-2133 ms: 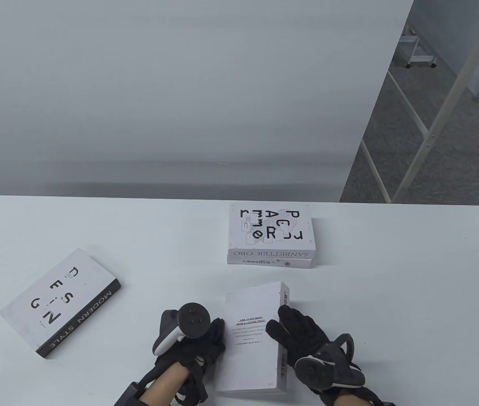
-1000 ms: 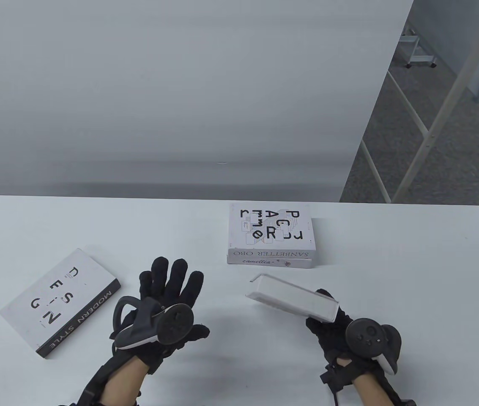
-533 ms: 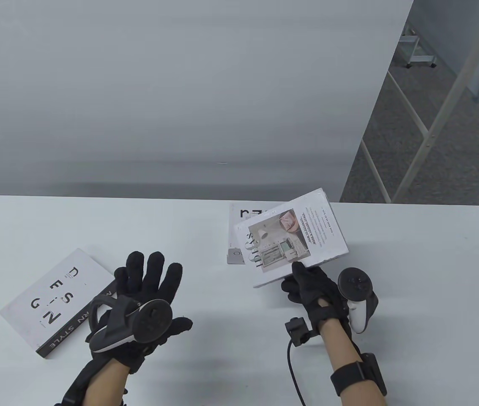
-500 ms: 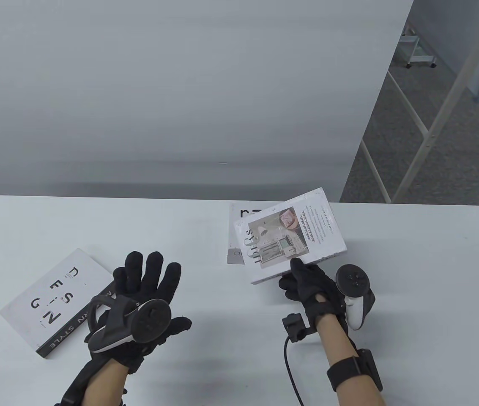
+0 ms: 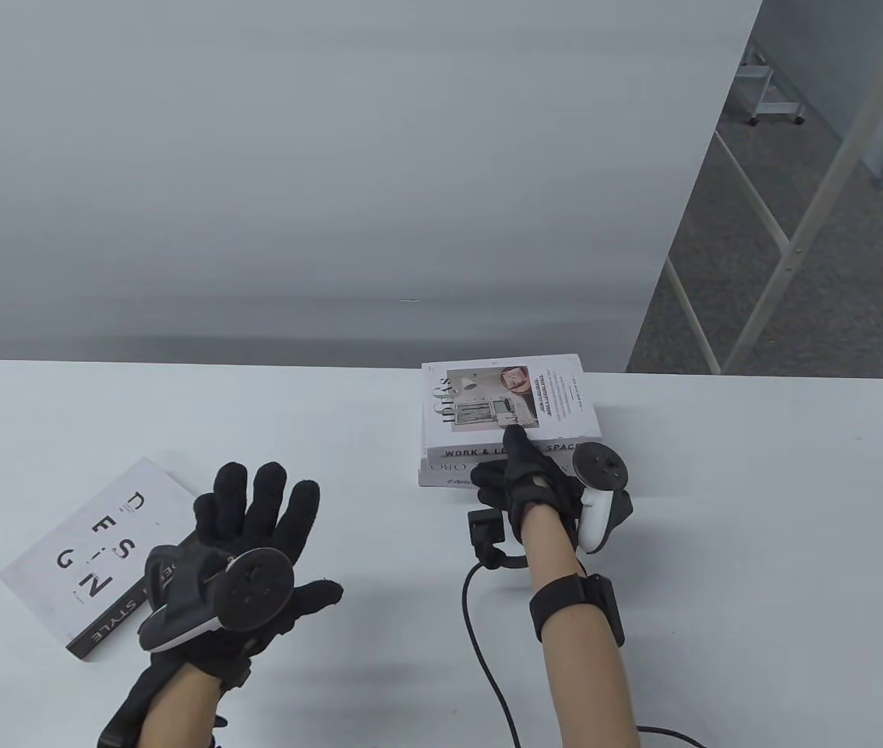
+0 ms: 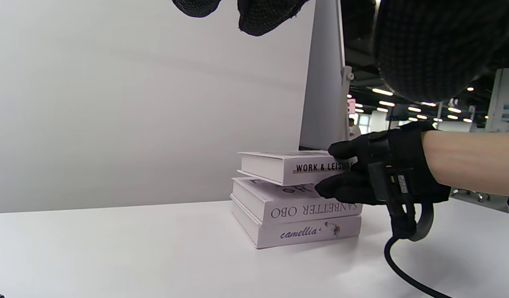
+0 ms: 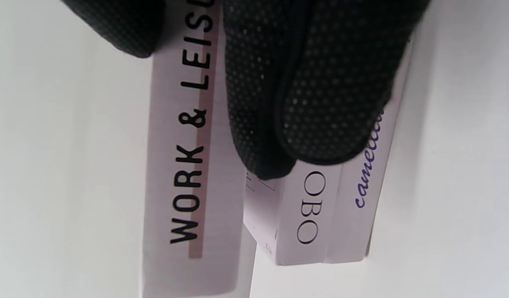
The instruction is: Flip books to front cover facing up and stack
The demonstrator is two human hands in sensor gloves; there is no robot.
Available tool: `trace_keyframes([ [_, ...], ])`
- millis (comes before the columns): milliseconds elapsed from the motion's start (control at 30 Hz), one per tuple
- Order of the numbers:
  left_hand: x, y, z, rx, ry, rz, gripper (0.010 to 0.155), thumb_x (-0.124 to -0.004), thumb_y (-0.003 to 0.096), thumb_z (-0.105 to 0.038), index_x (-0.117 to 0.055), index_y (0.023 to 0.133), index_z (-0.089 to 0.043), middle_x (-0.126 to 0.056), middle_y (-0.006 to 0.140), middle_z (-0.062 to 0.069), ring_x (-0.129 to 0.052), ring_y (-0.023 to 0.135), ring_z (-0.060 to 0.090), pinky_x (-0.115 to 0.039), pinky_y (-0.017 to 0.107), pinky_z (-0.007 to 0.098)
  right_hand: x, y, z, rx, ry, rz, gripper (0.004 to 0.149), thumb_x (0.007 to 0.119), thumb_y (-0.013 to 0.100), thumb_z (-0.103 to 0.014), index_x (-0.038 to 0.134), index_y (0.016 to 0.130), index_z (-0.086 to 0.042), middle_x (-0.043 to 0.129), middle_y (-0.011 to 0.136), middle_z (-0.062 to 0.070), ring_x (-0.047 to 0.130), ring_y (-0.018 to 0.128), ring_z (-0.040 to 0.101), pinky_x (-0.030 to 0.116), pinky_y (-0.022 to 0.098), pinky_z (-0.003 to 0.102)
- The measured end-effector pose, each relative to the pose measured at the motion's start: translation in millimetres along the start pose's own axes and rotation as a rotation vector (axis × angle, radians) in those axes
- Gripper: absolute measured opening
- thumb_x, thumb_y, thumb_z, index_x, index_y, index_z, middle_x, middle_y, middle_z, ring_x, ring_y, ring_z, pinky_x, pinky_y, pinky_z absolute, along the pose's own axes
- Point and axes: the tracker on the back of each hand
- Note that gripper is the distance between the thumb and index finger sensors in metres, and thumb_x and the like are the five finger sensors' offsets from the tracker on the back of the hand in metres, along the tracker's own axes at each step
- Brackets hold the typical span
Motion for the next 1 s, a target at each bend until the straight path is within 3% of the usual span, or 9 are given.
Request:
trace_keyframes([
  [333, -2.5, 1.6, -1.2, -0.014, -0.020, 0.024, 0.101, -0.079, 0.0387, -0.068, -0.045, 0.113, -0.009, -0.032, 0.112, 0.032, -0.019, 0.092, 0.066, -0.035, 0.062, 0.078, 10.0, 3.3, 8.0, 0.023, 0.023, -0.009, 0.075, 0.058, 0.058, -0.057, 0.061, 0.090, 0.011, 0.096, 0.068, 0.020, 0.111, 0.048, 0.018, 0.097, 0.030, 0.028],
  [433, -4.4, 2.7, -2.0, -0.016, -0.034, 0.035, 0.100, -0.079, 0.0389, -0.067, -0.045, 0.113, -0.009, -0.032, 0.112, 0.033, -0.019, 0.092, 0.066, -0.035, 0.062, 0.078, 11.5, 2.8, 8.2, 0.015, 0.032, -0.033, 0.078, 0.052, 0.059, -0.052, 0.053, 0.093, 0.017, 0.091, 0.073, 0.024, 0.109, 0.053, 0.023, 0.095, 0.033, 0.031],
  [600, -6.2, 4.4, -3.8, -0.022, -0.029, 0.046, 0.100, -0.078, 0.0390, -0.068, -0.045, 0.113, -0.009, -0.032, 0.112, 0.032, -0.019, 0.092, 0.066, -0.036, 0.062, 0.077, 15.0, 1.6, 8.2, -0.009, 0.050, -0.114, 0.078, 0.053, 0.060, -0.050, 0.046, 0.095, 0.020, 0.087, 0.078, 0.028, 0.106, 0.057, 0.026, 0.094, 0.037, 0.033],
  [700, -6.6, 4.5, -4.0, -0.022, -0.036, 0.049, 0.100, -0.078, 0.0391, -0.068, -0.045, 0.113, -0.009, -0.032, 0.112, 0.032, -0.019, 0.092, 0.066, -0.036, 0.062, 0.077, 13.4, -0.9, 8.3, -0.014, 0.022, -0.096, 0.078, 0.054, 0.060, -0.049, 0.045, 0.096, 0.020, 0.086, 0.078, 0.028, 0.106, 0.058, 0.027, 0.094, 0.037, 0.034],
  [767, -6.6, 4.5, -4.4, -0.019, -0.026, 0.052, 0.100, -0.078, 0.0392, -0.068, -0.045, 0.113, -0.009, -0.033, 0.112, 0.032, -0.020, 0.092, 0.066, -0.036, 0.062, 0.077, 11.1, -2.0, 9.2, -0.026, -0.003, -0.085, 0.077, 0.054, 0.060, -0.049, 0.044, 0.096, 0.019, 0.086, 0.078, 0.028, 0.106, 0.058, 0.027, 0.094, 0.037, 0.034],
  [900, -7.0, 4.9, -6.0, -0.029, -0.029, 0.049, 0.100, -0.078, 0.0396, -0.067, -0.045, 0.113, -0.009, -0.032, 0.112, 0.032, -0.020, 0.092, 0.066, -0.036, 0.063, 0.077, 7.9, -4.9, 11.6, -0.093, 0.036, -0.194, 0.077, 0.055, 0.060, -0.048, 0.041, 0.097, 0.018, 0.082, 0.081, 0.031, 0.103, 0.061, 0.030, 0.092, 0.039, 0.037],
  [1000, -8.0, 5.8, -9.7, -0.040, -0.017, 0.040, 0.100, -0.078, 0.0395, -0.068, -0.044, 0.113, -0.009, -0.032, 0.112, 0.032, -0.020, 0.093, 0.066, -0.036, 0.063, 0.078, -0.1, -10.8, 13.5, -0.170, -0.034, -0.210, 0.075, 0.057, 0.060, -0.047, 0.039, 0.100, 0.014, 0.079, 0.085, 0.033, 0.101, 0.063, 0.035, 0.090, 0.041, 0.041],
])
Point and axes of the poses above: the tracker on the back of each hand, its own z axis roughly to the little-finger side, its own y axis roughly from the wrist to the fingertips, x = y × z
